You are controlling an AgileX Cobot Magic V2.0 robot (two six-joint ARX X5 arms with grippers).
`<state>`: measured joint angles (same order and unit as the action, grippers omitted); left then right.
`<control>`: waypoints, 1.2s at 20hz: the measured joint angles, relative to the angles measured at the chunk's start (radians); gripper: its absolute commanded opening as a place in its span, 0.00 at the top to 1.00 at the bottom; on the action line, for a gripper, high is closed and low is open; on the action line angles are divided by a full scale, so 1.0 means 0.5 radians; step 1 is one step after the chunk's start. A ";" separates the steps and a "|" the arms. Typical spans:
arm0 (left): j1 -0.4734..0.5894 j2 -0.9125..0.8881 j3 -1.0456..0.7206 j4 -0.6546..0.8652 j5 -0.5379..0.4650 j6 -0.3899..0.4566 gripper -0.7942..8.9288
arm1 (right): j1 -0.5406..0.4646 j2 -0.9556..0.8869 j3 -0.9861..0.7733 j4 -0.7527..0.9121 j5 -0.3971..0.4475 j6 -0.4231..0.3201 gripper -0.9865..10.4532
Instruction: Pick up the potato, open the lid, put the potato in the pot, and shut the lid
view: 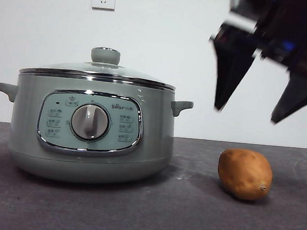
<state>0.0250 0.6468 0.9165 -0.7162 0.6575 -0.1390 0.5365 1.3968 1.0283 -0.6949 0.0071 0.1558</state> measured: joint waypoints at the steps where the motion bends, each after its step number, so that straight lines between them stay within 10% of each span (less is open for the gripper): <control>1: 0.000 0.000 0.001 -0.010 0.000 0.000 0.47 | 0.000 0.073 0.000 0.034 0.033 0.012 0.42; 6: 0.000 0.000 0.000 -0.039 -0.022 0.000 0.47 | -0.001 0.381 0.000 0.121 0.097 0.035 0.45; 12: 0.000 0.000 0.001 -0.040 -0.024 0.000 0.47 | -0.001 0.488 0.001 0.185 0.098 0.087 0.90; 24: -0.021 0.149 0.000 0.053 -0.024 0.001 0.47 | 0.000 0.080 0.001 -0.105 0.095 0.110 0.91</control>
<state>0.0147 0.7212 0.9165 -0.6895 0.6453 -0.1387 0.5365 1.4368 1.0286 -0.7471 0.0547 0.2108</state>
